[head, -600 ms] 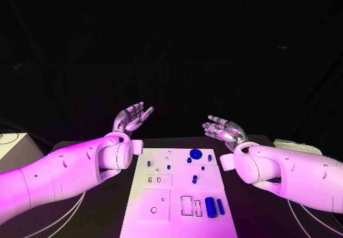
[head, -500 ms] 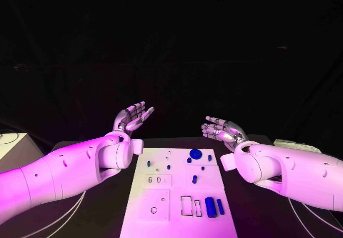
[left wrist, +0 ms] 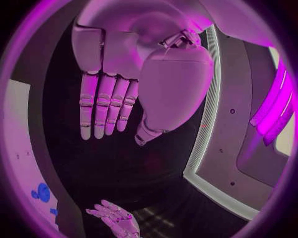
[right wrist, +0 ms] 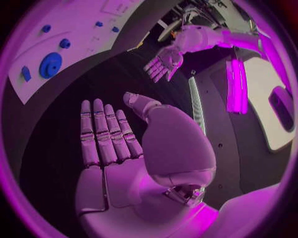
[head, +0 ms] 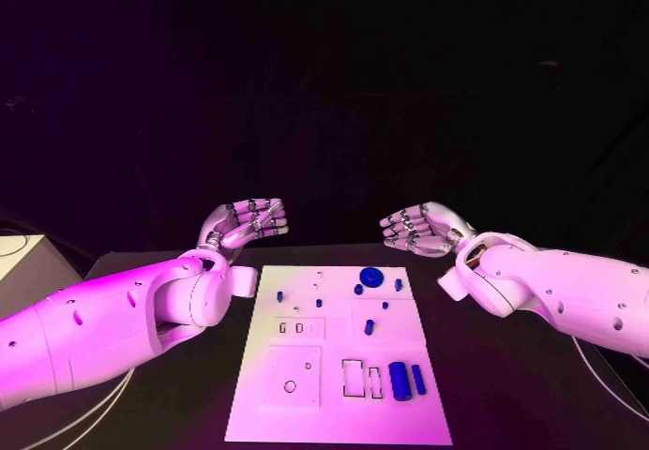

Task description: Assemble the parts on the task board

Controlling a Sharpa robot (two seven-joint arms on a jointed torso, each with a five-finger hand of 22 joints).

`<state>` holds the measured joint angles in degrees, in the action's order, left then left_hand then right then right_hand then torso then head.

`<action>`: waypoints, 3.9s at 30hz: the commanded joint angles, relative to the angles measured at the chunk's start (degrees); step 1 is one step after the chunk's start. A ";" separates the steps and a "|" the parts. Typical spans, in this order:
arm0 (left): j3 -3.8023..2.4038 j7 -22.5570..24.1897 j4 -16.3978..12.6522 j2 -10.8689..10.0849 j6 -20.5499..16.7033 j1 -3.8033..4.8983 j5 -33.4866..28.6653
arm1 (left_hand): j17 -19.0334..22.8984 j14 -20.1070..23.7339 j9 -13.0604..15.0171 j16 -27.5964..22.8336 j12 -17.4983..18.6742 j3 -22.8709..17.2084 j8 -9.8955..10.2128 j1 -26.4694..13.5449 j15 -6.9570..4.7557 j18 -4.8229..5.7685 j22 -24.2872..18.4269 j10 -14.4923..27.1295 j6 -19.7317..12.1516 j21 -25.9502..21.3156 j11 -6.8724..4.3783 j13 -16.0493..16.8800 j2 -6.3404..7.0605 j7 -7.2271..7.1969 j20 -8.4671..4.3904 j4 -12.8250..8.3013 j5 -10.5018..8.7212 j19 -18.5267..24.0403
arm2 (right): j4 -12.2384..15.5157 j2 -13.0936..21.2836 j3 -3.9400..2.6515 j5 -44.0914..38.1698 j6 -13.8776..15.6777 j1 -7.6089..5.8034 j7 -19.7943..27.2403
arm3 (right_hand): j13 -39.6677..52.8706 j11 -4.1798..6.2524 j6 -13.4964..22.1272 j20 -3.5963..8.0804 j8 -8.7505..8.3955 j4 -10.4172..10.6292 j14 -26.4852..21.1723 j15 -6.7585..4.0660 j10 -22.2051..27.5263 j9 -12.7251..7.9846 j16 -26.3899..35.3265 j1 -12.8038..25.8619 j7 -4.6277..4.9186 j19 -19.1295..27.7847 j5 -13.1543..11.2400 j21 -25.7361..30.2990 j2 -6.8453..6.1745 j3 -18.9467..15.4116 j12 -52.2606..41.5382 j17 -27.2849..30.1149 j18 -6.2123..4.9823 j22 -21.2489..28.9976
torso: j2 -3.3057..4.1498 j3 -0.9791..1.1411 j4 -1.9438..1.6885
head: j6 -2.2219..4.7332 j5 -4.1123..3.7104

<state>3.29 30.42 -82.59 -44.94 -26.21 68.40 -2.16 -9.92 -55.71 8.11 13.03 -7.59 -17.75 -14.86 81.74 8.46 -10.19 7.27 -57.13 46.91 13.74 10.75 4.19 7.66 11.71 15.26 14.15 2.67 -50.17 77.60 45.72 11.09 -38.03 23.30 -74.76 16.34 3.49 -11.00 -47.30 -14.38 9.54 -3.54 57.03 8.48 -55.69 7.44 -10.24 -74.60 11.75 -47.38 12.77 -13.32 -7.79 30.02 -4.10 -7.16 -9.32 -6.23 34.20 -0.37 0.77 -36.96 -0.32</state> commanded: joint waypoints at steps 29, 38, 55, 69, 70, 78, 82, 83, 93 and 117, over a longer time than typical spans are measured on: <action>-1.31 -2.28 -17.28 -11.86 6.70 0.28 3.05 | -15.69 -5.94 -0.05 17.16 3.68 -7.44 1.42 -4.41 -3.49 0.11 10.07 -6.63 4.14 17.39 -2.14 -0.25 2.56 0.59 -4.83 -4.01 0.17 -5.23 | 3.79 -2.29 -0.12 -52.48 -1.83 -1.44 -21.90 | 0.66 5.74 -11.49 8.56 -1.16 2.46 29.48 -7.98 -12.60 2.74 -63.79 0.98 -2.80 -27.41 0.66 -52.46 -7.44 0.36 0.36 -57.35 2.83 -47.55 | 8.02 -0.08 -1.20 | 0.95 -2.15; -1.42 -2.56 -17.46 -12.01 7.09 0.29 3.03 | -16.25 -5.49 -0.06 18.00 3.70 -7.62 1.52 -4.70 -3.48 0.10 10.66 -6.59 4.17 18.20 -2.13 -0.25 2.61 0.60 -4.81 -4.19 0.16 -4.68 | 2.83 -3.72 -0.07 -52.96 -3.01 -0.65 -23.30 | 0.84 5.80 -11.49 8.20 -1.07 3.12 30.03 -8.09 -12.70 3.34 -69.00 0.73 -2.85 -30.45 1.15 -57.91 -7.57 0.58 0.34 -63.57 4.03 -55.22 | 8.85 -0.37 -1.37 | 0.97 -2.23; -1.50 -2.94 -17.80 -12.35 7.28 0.36 3.03 | -16.58 -5.15 -0.08 18.50 3.73 -7.68 1.64 -4.94 -3.44 0.10 11.04 -6.49 4.13 18.73 -2.07 -0.26 2.68 0.68 -4.77 -4.29 0.16 -4.29 | 1.12 -5.85 -0.03 -53.73 -3.77 0.28 -24.62 | 0.84 5.65 -11.98 8.08 -0.75 3.46 29.99 -7.95 -12.54 3.74 -69.96 0.48 -2.64 -30.60 1.20 -58.56 -7.10 1.11 0.37 -64.42 4.11 -56.08 | 10.04 -0.43 -1.72 | 1.52 -2.25; -1.52 -3.33 -17.77 -12.52 7.50 0.43 3.02 | -16.67 -5.03 -0.09 18.65 3.74 -7.69 1.68 -5.04 -3.41 0.11 11.17 -6.43 4.10 18.90 -2.03 -0.27 2.71 0.73 -4.76 -4.32 0.16 -4.16 | 1.49 -6.30 -0.04 -53.74 -2.75 0.43 -24.92 | 0.90 5.62 -12.10 7.97 -0.66 4.18 29.86 -7.86 -12.90 3.98 -70.29 0.91 -2.55 -30.67 1.13 -58.96 -6.60 1.42 0.24 -64.51 4.17 -56.66 | 10.78 -0.31 -1.63 | 1.86 -2.20; -1.52 -3.36 -17.75 -12.52 7.52 0.43 3.02 | -16.67 -5.03 -0.09 18.65 3.74 -7.69 1.68 -5.04 -3.41 0.11 11.17 -6.43 4.10 18.90 -2.03 -0.27 2.71 0.73 -4.76 -4.32 0.16 -4.16 | 1.58 -6.30 -0.04 -53.71 -2.53 0.43 -24.98 | 0.91 5.64 -12.12 7.96 -0.64 4.26 29.84 -7.87 -13.01 4.01 -70.31 0.95 -2.56 -30.71 1.13 -59.04 -6.53 1.46 0.20 -64.49 4.18 -56.78 | 10.78 -0.31 -1.61 | 1.90 -2.20; -1.52 -3.72 -17.61 -12.50 7.74 0.44 3.02 | -16.78 -4.92 -0.10 18.82 3.75 -7.75 1.73 -5.09 -3.39 0.11 11.30 -6.38 4.07 19.08 -2.01 -0.27 2.64 0.77 -4.74 -4.35 0.15 -4.01 | 2.12 -6.20 -0.05 -53.52 0.96 0.43 -26.02 | 1.72 6.71 -14.84 8.47 1.20 5.90 29.65 -8.65 -16.69 5.54 -70.94 1.34 -3.51 -31.30 1.84 -60.42 -5.08 2.15 -0.72 -64.62 4.42 -58.89 | 11.07 -0.26 -1.67 | 2.17 -2.21; -1.52 -3.92 -17.57 -12.49 7.82 0.44 3.02 | -16.84 -4.85 -0.11 18.93 3.76 -7.79 1.78 -5.07 -3.38 0.10 11.39 -6.33 4.02 19.20 -1.98 -0.28 2.65 0.80 -4.73 -4.42 0.15 -3.92 | 2.48 -6.11 -0.05 -53.48 3.04 0.43 -26.52 | 2.43 7.66 -16.37 9.18 2.70 5.92 29.79 -9.44 -18.65 6.87 -71.55 0.18 -4.52 -31.85 0.12 -61.38 -3.31 3.25 -1.09 -65.34 4.66 -60.42 | 11.14 -0.24 -1.68 | 2.26 -2.22; -1.52 -3.96 -17.56 -12.50 7.82 0.44 3.02 | -16.84 -4.85 -0.11 18.93 3.76 -7.79 1.78 -5.07 -3.38 0.10 11.39 -6.33 4.02 19.20 -1.98 -0.28 2.65 0.80 -4.73 -4.42 0.15 -3.92 | 2.58 -6.08 -0.05 -53.46 3.43 0.43 -26.61 | 2.65 7.88 -16.79 9.33 3.15 5.75 29.79 -9.62 -19.23 7.24 -71.61 -0.15 -4.76 -31.88 0.14 -61.46 -3.00 3.49 -1.25 -65.36 4.68 -60.57 | 11.18 -0.22 -1.67 | 2.30 -2.22; -1.52 -4.32 -17.44 -12.54 7.74 0.44 3.01 | -17.07 -4.60 -0.16 19.32 3.81 -7.99 1.96 -4.91 -3.31 0.09 11.73 -6.06 3.83 19.68 -1.85 -0.30 2.62 0.99 -4.69 -4.75 0.15 -3.60 | 3.77 -5.76 -0.12 -53.29 6.16 0.27 -28.82 | 3.64 8.60 -17.21 9.97 5.23 4.86 29.83 -10.24 -20.99 9.41 -71.94 -1.02 -5.46 -32.18 -0.34 -62.12 -1.77 4.19 -1.36 -65.56 4.86 -61.74 | 11.27 -0.22 -1.54 | 2.76 -2.23; -1.52 -4.81 -16.89 -12.23 7.89 0.46 2.95 | -17.25 -4.36 -0.18 19.65 3.80 -8.25 2.07 -4.66 -3.27 0.08 12.05 -5.90 3.75 20.13 -1.79 -0.30 2.58 1.06 -4.65 -5.14 0.15 -3.29 | 1.01 -11.88 -0.82 -53.55 9.88 -1.14 -33.26 | 3.93 8.64 -16.74 10.08 5.85 4.96 29.79 -10.31 -21.07 10.27 -71.96 -0.32 -5.54 -32.13 0.36 -62.12 -2.27 4.04 -1.04 -65.41 4.86 -61.85 | 12.08 -0.43 -2.32 | 3.39 -1.86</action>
<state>1.81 25.43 -99.42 -57.32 -19.44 68.76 0.63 -27.11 -60.50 8.00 32.35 -4.16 -25.79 -13.10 77.26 5.03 -10.16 19.27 -63.08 50.68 33.67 8.82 3.94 10.34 12.46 10.55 9.09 2.67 -53.73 78.70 34.03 10.32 -90.93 31.93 -75.84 -16.30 7.32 -3.12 -63.79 -4.72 13.56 1.56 84.03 -1.45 -75.53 14.18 -82.10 -73.99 6.82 -79.52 13.00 -75.32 -11.35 34.05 -5.38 -72.62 -4.84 -68.13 46.13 -0.66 -1.33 -33.63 -2.08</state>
